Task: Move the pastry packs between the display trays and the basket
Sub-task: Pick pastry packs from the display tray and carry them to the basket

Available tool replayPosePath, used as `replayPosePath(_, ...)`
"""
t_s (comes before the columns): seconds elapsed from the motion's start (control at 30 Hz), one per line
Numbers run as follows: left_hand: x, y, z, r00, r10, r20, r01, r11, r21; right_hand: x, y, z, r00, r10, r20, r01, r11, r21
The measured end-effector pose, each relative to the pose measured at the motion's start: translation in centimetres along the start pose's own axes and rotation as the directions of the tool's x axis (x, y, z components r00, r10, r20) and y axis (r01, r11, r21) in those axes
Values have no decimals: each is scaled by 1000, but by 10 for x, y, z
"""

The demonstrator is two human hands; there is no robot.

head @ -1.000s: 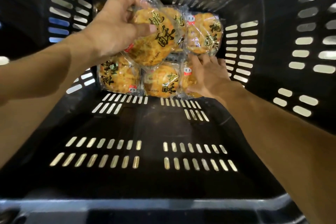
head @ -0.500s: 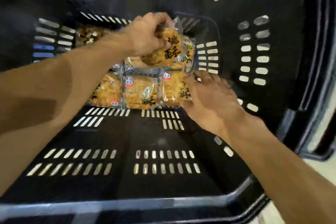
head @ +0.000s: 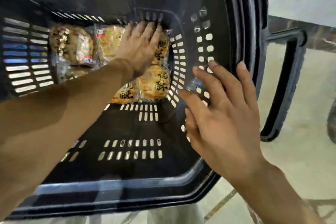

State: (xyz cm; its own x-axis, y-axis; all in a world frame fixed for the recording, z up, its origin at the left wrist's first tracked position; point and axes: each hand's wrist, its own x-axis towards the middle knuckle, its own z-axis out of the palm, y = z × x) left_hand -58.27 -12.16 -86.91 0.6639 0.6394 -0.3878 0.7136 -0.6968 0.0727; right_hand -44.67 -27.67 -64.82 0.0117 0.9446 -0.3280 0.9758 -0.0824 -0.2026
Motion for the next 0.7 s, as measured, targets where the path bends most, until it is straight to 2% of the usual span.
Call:
replayPosePath(0.13, -30, -1, 24, 1000, 9, 2, -9, 1000, 17, 0, -1, 3, 1000, 19, -25, -18, 999, 28)
replayPosePath(0.23, -28, 0, 27, 995, 37, 95, -36, 999, -9, 0, 0, 5, 998, 30, -53, -28, 999, 30)
replayPosePath(0.3, -20, 1, 28, 982, 32, 188, -19, 997, -74, 0, 0, 6, 998, 32, -59, -31, 999, 26)
replayPosePath(0.43, -4, -1, 17, 963, 77, 257, -25, 979, -200, -1, 0, 8, 996, 41, -83, -38, 999, 34)
replayPosePath(0.57, -2, 2, 19, 964, 85, 252, -14, 963, -270, -7, -2, 11, 994, 63, -91, -61, 998, 26)
replayPosePath(0.7, -3, 22, 18, 975, -21, 223, 109, 915, -389, -10, -5, 12, 992, 88, -93, -86, 996, 22)
